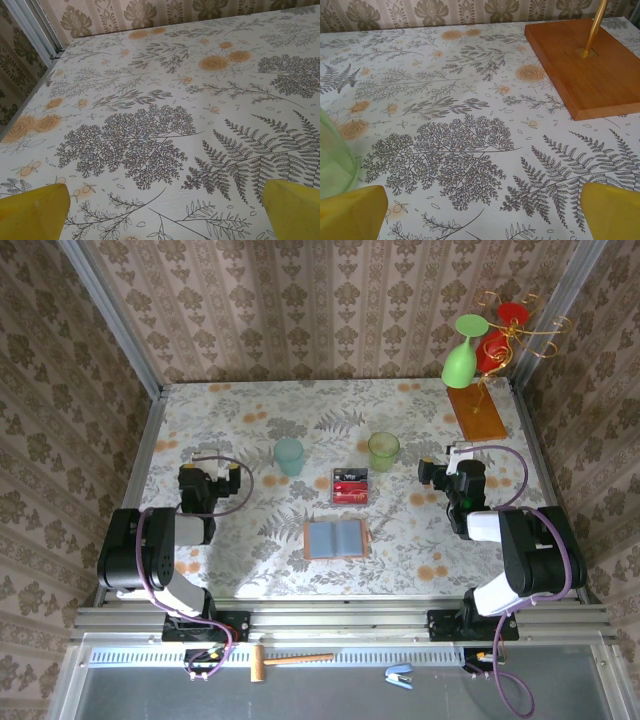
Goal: Take the credit cards out of the card holder
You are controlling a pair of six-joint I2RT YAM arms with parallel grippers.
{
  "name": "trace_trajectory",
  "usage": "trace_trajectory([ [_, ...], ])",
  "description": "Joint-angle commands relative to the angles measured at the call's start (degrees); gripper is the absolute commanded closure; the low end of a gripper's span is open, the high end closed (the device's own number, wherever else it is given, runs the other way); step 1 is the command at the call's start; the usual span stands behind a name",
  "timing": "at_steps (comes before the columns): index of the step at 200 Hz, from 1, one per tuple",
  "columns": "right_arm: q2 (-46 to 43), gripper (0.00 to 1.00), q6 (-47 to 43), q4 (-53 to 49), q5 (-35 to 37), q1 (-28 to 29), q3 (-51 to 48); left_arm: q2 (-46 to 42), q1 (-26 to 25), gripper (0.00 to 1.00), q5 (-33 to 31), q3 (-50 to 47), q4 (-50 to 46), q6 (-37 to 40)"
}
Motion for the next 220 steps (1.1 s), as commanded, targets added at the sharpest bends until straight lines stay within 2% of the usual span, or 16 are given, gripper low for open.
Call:
trace_trajectory([
  [1,0.50,0.00,-0.93,2.30,-0.32,0.26,-0.49,-0.10,-0.22,0.00,-0.77,-0.69,1.96,1.25],
  [220,0.95,0.00,-1.13,1.73,-0.24,0.35,0.02,-0.07,-0.41,0.00,-1.29,-1.18,2.93,1.38],
])
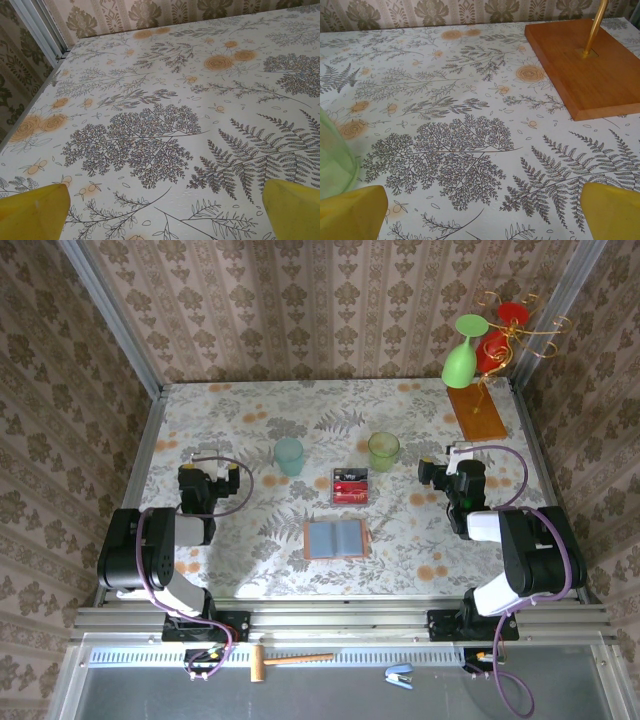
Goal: Take the credit cards out of the card holder
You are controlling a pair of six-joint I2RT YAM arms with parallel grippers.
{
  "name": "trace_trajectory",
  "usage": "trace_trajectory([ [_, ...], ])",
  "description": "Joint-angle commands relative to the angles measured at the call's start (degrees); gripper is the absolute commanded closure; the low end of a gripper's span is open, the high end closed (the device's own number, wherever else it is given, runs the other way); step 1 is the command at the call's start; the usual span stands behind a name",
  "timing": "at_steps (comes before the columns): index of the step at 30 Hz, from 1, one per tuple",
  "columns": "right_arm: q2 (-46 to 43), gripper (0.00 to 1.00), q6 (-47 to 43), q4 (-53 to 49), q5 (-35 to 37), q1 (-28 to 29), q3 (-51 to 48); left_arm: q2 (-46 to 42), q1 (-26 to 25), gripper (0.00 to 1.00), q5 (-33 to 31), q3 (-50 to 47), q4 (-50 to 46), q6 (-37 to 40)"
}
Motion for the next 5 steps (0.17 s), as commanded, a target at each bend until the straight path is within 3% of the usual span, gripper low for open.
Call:
trace_trajectory([
  [1,0.94,0.00,-0.96,1.71,-0.28,0.35,0.02,-0.07,-0.34,0.00,-0.38,-0.93,2.43,0.97],
  [5,0.37,0.00,-0.88,3.21,-0.15,0.37,-1.14,-0.13,-0.58,0.00,-0.66,-0.99,2.60,0.95],
])
